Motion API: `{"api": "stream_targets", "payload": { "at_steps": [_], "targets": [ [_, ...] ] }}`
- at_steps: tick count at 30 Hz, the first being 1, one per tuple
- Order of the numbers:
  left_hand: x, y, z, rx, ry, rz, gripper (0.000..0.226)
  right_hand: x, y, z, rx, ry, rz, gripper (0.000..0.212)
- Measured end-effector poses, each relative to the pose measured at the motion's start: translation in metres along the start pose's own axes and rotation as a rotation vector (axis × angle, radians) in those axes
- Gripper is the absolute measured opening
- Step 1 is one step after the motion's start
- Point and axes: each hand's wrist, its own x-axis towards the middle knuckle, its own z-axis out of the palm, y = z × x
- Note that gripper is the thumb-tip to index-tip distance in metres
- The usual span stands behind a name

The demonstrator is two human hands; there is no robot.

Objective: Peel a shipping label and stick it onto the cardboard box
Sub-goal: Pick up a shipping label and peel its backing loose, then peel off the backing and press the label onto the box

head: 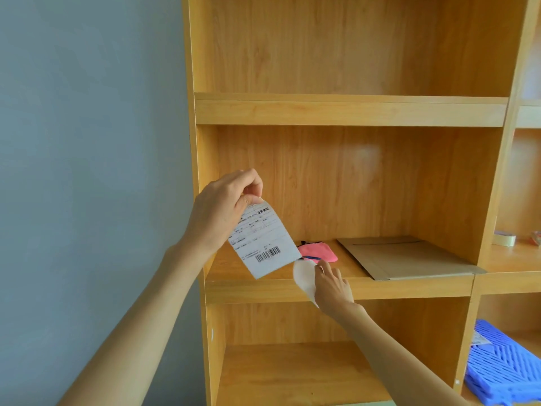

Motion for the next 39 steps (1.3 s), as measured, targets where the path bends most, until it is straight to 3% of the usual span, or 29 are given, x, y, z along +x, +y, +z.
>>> {"api": "stream_targets", "payload": {
  "at_steps": [5, 10, 16, 20, 27, 33, 39],
  "targets": [
    [-0.004, -0.002, 0.011, 0.061, -0.044, 0.036, 0.018, 0.006, -0.005, -0.008, 0.061, 0.122, -0.005, 0.051],
    [-0.008, -0.003, 0.019, 0.094, -0.05, 0.051, 0.017, 0.002, -0.008, -0.017, 0.184, 0.194, -0.072, 0.06],
    [-0.018, 0.0, 0.041, 0.059, -0.107, 0.02, 0.016, -0.009, 0.021, -0.002, 0.547, 0.3, 0.019, 0.024],
    [-0.019, 0.006, 0.061, 0.026, -0.188, 0.025, 0.015, -0.014, 0.056, 0.033, 0.58, 0.202, 0.11, 0.027],
    [-0.026, 0.025, 0.1, -0.036, -0.328, 0.035, 0.015, -0.026, 0.114, 0.115, 0.517, -0.109, 0.205, 0.04],
    [-0.058, 0.057, 0.16, -0.14, -0.504, 0.061, 0.02, -0.05, 0.145, 0.154, 0.647, -0.148, 0.294, 0.038],
    [-0.105, 0.089, 0.227, -0.167, -0.655, 0.08, 0.027, -0.077, 0.187, 0.18, 0.578, -0.213, 0.291, 0.041]
  ]
}}
